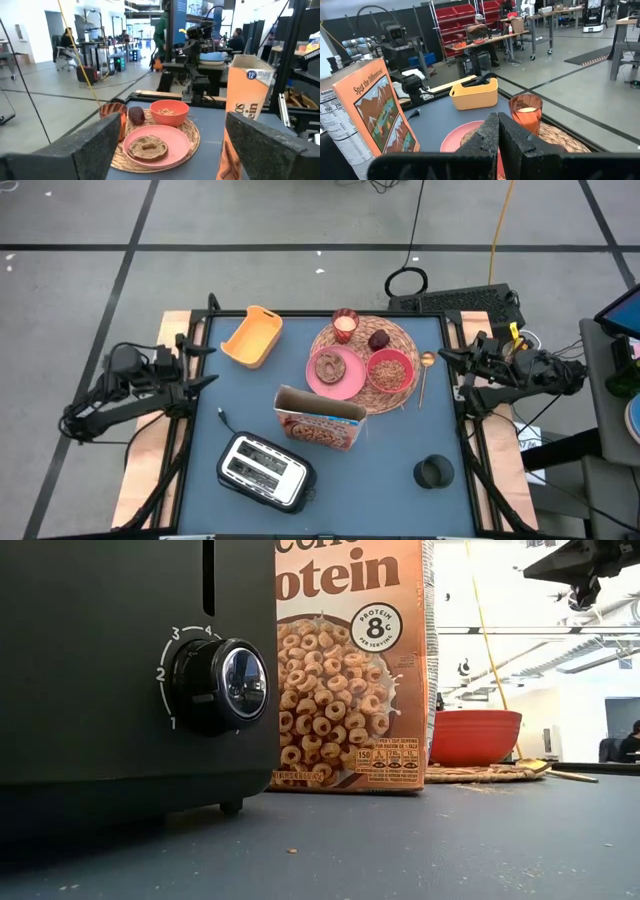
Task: Arrange a breakfast setting
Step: Return to Home Position
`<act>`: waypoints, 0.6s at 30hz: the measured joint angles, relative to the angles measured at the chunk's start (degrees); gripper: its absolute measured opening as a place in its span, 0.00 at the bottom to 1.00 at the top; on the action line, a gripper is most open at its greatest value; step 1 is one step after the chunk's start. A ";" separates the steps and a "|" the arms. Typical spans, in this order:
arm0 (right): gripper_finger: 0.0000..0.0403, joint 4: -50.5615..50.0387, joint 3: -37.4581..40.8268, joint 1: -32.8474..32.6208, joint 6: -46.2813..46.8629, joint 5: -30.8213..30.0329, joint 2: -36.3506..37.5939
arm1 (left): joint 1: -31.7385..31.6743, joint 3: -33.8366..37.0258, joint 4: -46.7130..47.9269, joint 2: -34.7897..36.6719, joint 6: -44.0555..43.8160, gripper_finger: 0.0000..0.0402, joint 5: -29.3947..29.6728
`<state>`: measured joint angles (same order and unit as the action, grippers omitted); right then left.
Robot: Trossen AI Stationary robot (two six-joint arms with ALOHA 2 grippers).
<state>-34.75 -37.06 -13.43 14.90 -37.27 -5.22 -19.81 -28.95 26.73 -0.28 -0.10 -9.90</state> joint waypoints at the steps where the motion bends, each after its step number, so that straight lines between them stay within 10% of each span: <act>1: 0.00 -0.14 0.00 0.00 0.00 0.02 0.21 | -0.01 0.88 -0.31 0.11 -0.41 0.90 -0.09; 18: 0.00 -0.65 0.04 0.00 -0.61 3.08 1.01 | -0.02 18.63 -22.33 0.09 -3.81 0.90 -0.03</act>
<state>-35.40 -37.01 -13.43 14.28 -34.20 -4.21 -19.84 -10.32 4.40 -0.19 -3.91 -9.93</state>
